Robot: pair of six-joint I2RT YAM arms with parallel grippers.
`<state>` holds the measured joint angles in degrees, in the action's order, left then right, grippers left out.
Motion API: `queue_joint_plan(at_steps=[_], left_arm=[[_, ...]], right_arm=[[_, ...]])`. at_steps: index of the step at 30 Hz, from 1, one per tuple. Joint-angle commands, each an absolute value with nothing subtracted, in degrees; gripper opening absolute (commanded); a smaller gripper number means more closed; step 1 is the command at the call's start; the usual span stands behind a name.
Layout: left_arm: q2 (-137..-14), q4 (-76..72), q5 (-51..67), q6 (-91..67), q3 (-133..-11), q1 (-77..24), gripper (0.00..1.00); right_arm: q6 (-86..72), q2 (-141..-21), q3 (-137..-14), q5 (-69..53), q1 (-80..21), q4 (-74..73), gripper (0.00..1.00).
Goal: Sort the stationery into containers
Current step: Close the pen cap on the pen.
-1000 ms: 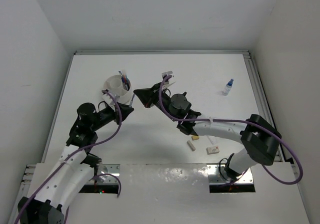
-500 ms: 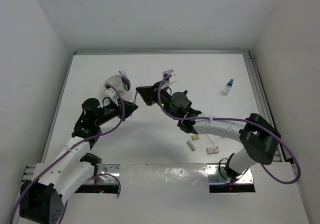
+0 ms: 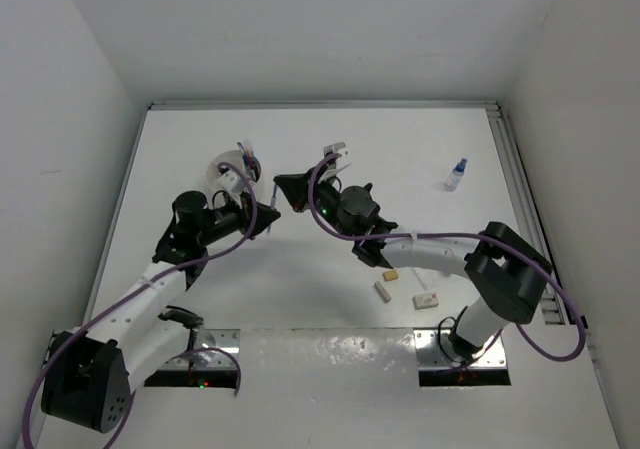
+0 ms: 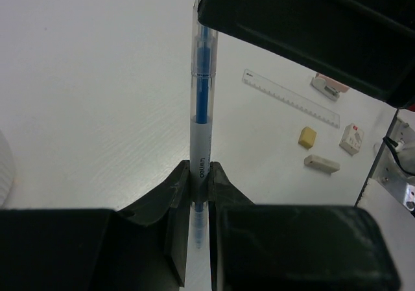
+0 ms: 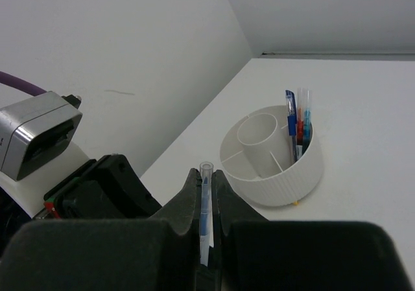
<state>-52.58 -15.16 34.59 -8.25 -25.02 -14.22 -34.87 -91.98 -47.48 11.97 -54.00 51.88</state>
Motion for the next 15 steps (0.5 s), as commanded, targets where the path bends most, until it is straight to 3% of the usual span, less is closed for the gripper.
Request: queue_joint_plan(at_steps=[1, 15], left_arm=[[-51.0, -35.1, 28.1, -9.6, -29.7, -12.0, 0.00], [-52.1, -39.5, 25.7, -8.6, -29.7, -10.3, 0.00]], right_arm=[[-34.7, -95.7, -43.5, 0.3, -57.0, 38.0, 0.00], [-32.8, -100.5, -44.9, -3.3, -58.0, 34.5, 0.00]])
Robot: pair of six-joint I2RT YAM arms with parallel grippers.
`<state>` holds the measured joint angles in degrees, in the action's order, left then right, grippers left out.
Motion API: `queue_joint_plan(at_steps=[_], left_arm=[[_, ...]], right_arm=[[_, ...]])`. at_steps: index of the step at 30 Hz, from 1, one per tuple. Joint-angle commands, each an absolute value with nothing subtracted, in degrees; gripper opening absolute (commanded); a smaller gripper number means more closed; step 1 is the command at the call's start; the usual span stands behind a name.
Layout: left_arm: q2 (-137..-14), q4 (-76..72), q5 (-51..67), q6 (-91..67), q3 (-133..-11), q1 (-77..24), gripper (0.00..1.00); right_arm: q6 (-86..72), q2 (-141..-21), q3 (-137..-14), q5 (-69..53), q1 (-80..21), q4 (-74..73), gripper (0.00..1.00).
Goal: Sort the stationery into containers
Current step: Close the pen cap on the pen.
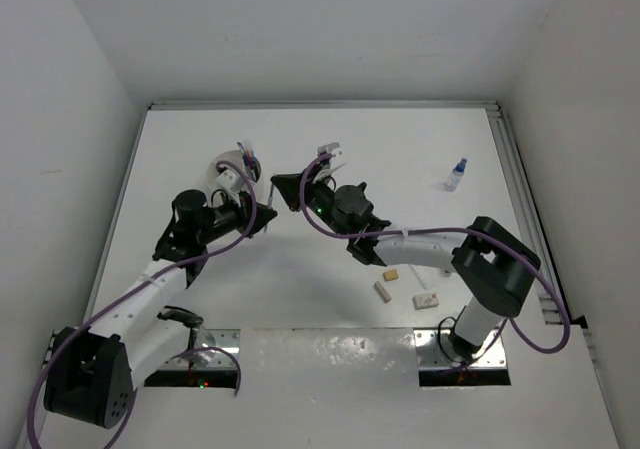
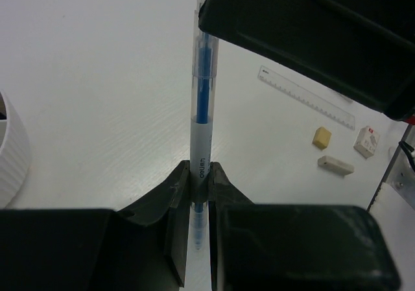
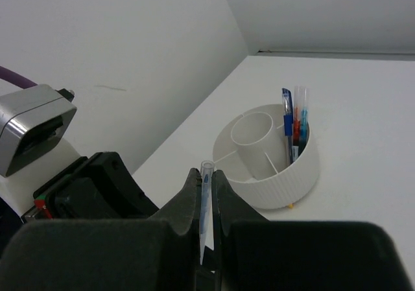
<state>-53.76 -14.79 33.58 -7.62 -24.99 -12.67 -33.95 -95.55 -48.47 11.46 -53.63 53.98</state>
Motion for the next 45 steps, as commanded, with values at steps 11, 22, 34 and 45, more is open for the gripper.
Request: queue_joint_plan(at_steps=[11, 22, 34, 45], left_arm=[[-52.6, -40.0, 25.4, -7.5, -30.0, -9.5, 0.00], [-48.9, -32.2, 28.9, -2.6, -28.0, -9.6, 0.00], [-47.1, -28.2, 27.5, -2.8, -27.6, -9.5, 0.00], [-45.0, -22.8, 30.9, -3.5, -27.8, -9.5, 0.00]], right_arm=[[-32.3, -101.0, -45.2, -4.3, -58.4, 33.4, 0.00], [-31.7, -96.2, -52.5, -5.9, -55.4, 33.3, 0.25], [-32.2, -86.8, -54.7, -7.8, -48.0, 34.4, 0.53], [-26.0, -93.4, -70.3, -17.0, -45.8, 24.9, 0.66]])
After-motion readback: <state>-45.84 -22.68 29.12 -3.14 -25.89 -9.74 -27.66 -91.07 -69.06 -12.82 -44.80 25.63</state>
